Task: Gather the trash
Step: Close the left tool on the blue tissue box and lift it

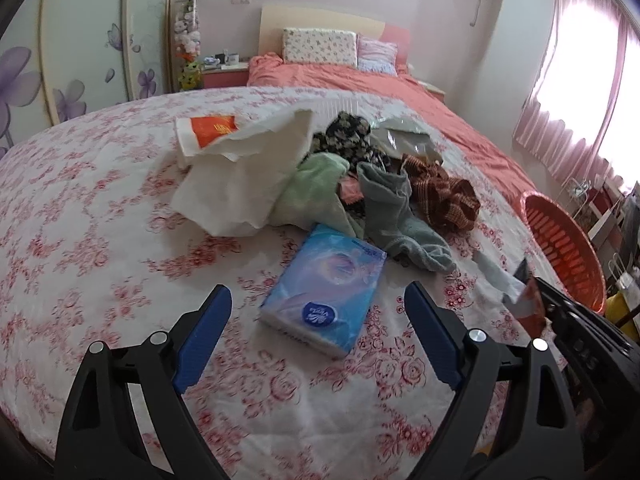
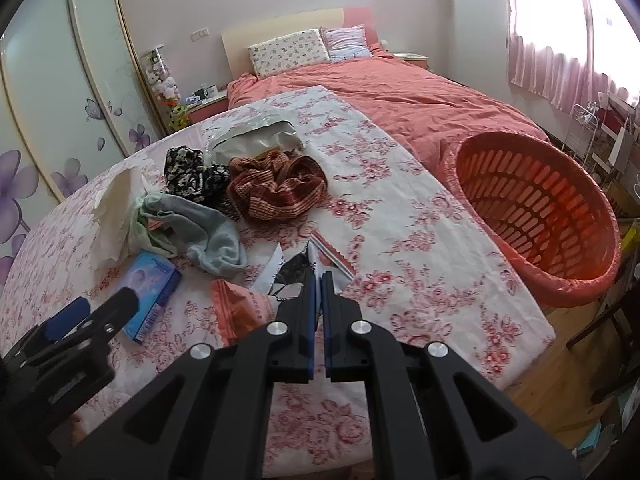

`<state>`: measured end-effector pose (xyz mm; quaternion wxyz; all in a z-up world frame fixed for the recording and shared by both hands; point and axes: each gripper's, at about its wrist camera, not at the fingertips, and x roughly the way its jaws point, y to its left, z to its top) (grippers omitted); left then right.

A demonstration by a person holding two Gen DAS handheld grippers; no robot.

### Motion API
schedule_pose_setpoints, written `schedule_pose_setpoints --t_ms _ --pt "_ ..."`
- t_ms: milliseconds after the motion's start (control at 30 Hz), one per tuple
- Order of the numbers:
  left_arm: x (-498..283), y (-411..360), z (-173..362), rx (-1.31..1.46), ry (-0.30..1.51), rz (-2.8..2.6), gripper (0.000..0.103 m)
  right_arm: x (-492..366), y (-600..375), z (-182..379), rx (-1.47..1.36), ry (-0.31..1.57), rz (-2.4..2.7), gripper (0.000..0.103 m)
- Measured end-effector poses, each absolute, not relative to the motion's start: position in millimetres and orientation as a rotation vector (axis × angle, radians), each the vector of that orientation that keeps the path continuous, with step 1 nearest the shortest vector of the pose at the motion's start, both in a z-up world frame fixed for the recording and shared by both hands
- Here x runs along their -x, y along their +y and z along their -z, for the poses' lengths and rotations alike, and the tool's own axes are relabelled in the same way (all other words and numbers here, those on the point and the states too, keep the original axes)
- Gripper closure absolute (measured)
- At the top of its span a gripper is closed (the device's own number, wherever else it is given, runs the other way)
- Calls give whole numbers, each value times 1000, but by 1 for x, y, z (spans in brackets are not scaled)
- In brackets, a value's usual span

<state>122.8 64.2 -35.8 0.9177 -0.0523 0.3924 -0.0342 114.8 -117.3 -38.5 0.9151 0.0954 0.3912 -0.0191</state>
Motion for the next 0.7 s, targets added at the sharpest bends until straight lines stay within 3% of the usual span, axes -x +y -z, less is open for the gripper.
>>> schedule_pose_setpoints --t_ms 133,333,367,700 --pt "-132 61 44 84 849 50 16 -113 -121 39 -197 804 43 99" --pt "-140 54 51 19 881 40 32 -110 -127 36 -208 797 44 99" --pt "-140 53 50 18 877 48 40 -110 -128 36 -211 798 44 99" --pt "-120 42 29 72 827 127 44 -93 -148 23 -225 748 66 99"
